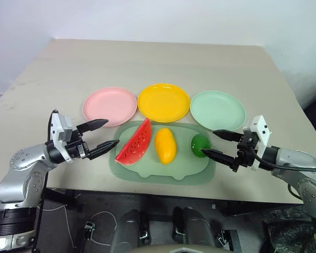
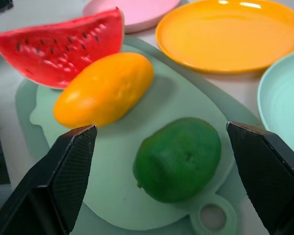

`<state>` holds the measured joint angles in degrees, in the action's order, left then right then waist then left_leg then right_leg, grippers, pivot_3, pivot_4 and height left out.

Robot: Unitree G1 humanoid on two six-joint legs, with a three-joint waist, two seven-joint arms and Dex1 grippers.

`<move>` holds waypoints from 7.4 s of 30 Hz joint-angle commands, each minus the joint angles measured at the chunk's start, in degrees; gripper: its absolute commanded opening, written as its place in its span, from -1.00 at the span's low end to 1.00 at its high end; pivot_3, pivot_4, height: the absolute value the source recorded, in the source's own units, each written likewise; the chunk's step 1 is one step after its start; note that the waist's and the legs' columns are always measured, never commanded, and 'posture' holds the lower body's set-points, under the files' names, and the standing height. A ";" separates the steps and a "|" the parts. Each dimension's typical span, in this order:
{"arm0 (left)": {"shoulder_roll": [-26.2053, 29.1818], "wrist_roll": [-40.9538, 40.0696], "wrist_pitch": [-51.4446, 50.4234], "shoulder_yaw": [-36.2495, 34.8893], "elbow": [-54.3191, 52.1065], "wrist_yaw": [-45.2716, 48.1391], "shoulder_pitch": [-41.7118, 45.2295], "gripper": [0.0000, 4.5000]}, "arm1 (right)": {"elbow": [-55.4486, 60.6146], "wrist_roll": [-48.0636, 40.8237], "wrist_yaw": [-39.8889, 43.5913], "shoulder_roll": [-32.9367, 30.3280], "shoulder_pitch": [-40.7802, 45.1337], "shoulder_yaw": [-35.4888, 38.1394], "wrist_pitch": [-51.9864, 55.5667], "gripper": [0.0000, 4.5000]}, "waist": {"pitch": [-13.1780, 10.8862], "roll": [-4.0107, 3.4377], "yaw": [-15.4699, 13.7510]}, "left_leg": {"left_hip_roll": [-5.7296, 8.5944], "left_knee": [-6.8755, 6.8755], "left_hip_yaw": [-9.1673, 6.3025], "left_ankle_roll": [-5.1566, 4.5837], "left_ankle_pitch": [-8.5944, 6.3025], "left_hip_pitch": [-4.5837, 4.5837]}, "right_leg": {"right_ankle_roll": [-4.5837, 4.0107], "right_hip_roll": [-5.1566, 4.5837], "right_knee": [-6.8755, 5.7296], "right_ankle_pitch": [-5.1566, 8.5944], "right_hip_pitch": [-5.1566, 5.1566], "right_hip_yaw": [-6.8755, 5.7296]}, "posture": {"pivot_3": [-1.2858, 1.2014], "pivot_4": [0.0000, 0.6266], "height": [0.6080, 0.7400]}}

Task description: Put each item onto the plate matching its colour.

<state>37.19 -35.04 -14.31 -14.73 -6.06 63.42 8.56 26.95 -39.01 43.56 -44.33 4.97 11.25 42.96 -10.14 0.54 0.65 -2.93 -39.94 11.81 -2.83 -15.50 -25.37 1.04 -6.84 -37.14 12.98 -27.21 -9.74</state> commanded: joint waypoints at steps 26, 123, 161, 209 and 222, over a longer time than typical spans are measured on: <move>-2.10 0.69 1.71 2.25 -1.93 -1.68 1.75 0.99 | -9.49 5.58 -2.75 3.10 13.77 -11.27 10.00 1.00 | -0.01 -0.01 0.02 | 0.00 -0.01 0.02 0.00 0.00 -0.03 | -0.01 0.02 -0.02 -0.03 0.00 -0.01 | 0.03 -0.52 0.33; -0.25 -0.06 -0.31 0.09 -2.91 -7.62 2.47 1.00 | -12.25 -7.63 -29.73 28.48 36.88 -13.53 48.80 0.38 | -0.16 -0.29 0.47 | -0.03 0.17 0.31 0.14 0.09 -0.14 | 0.01 0.05 -0.19 -0.30 -0.34 0.11 | 0.03 -0.52 0.33; 0.41 -0.83 0.93 -4.05 -5.61 -7.08 -3.95 1.00 | -83.58 25.92 -15.22 34.67 69.19 -16.54 -8.94 0.38 | -0.18 -0.31 2.67 | -0.04 0.48 0.47 0.38 0.25 -0.09 | 0.07 0.11 -0.30 -0.32 -0.51 0.12 | 0.03 -0.52 0.33; -0.41 -7.12 -17.82 -5.61 -21.85 -29.53 -5.48 1.00 | -5.93 3.79 5.86 12.94 25.63 -8.49 2.48 0.98 | -0.15 -0.27 1.51 | -0.02 0.51 0.35 0.39 0.26 0.13 | 0.06 0.07 -0.19 -0.32 -0.26 0.14 | 0.03 -0.52 0.33; -2.65 -15.68 -37.69 -2.71 -36.77 -52.45 -3.62 1.00 | -10.88 5.06 5.35 13.83 26.60 -11.41 -0.54 0.98 | -0.14 -0.24 0.10 | 0.00 0.44 0.31 0.38 0.26 0.23 | 0.07 0.08 -0.19 -0.32 -0.08 0.13 | 0.03 -0.52 0.33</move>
<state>34.64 -49.42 -50.41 -17.51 -40.17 13.20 4.36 15.00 -33.41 48.73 -30.73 30.29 -0.82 43.54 -10.29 0.30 0.75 -2.93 -39.51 12.11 -2.45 -15.24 -25.14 1.11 -6.76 -37.33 12.66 -27.28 -9.62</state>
